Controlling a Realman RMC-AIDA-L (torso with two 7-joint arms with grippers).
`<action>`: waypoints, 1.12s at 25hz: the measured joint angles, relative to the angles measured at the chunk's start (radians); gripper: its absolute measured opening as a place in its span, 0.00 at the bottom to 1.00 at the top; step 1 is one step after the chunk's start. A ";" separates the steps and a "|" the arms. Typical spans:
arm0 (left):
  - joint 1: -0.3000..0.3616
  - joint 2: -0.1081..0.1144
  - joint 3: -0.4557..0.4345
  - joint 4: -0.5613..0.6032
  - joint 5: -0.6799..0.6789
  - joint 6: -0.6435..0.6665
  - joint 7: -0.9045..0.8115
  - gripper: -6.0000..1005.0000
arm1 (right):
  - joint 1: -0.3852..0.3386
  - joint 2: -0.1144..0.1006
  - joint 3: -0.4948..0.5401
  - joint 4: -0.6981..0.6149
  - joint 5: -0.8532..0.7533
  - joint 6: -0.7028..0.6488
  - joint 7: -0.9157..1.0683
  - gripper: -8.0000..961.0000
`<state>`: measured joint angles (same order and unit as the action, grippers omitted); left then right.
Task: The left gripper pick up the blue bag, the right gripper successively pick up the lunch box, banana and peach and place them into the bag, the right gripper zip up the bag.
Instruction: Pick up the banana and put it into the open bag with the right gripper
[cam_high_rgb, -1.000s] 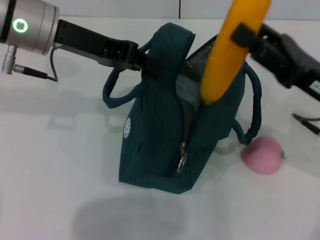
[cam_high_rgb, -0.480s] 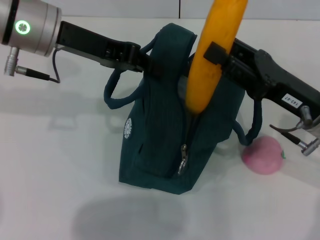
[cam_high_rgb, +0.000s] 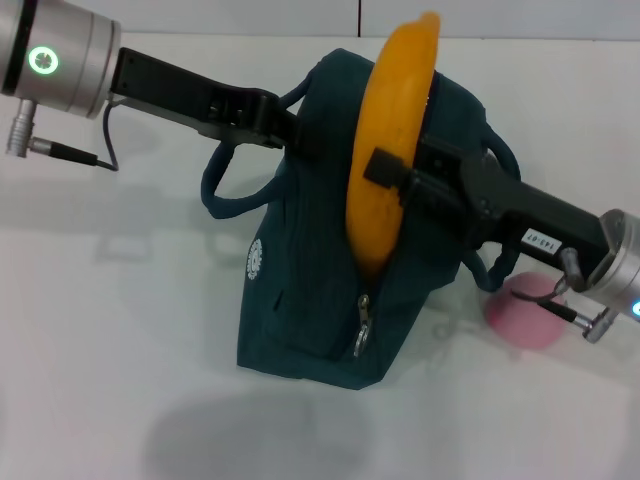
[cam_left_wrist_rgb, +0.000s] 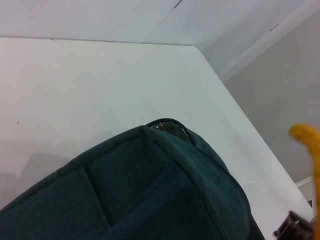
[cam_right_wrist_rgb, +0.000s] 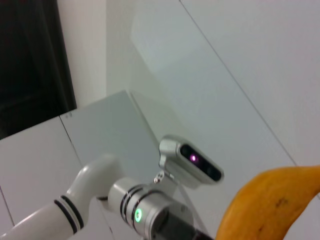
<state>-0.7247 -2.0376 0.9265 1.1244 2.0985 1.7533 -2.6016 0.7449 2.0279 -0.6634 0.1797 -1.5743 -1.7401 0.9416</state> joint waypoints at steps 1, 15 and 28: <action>0.000 0.000 0.000 0.000 0.000 0.000 0.000 0.07 | -0.001 0.000 -0.003 0.000 -0.004 0.007 0.010 0.45; 0.001 0.004 -0.002 0.000 0.001 0.000 -0.005 0.08 | -0.025 0.000 -0.012 -0.063 -0.129 0.098 0.185 0.45; 0.001 0.008 -0.005 0.000 0.003 0.000 -0.006 0.08 | -0.027 -0.003 -0.025 -0.183 -0.271 0.097 0.449 0.45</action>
<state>-0.7241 -2.0294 0.9219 1.1244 2.1020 1.7532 -2.6077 0.7179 2.0250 -0.6887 -0.0029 -1.8458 -1.6429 1.3906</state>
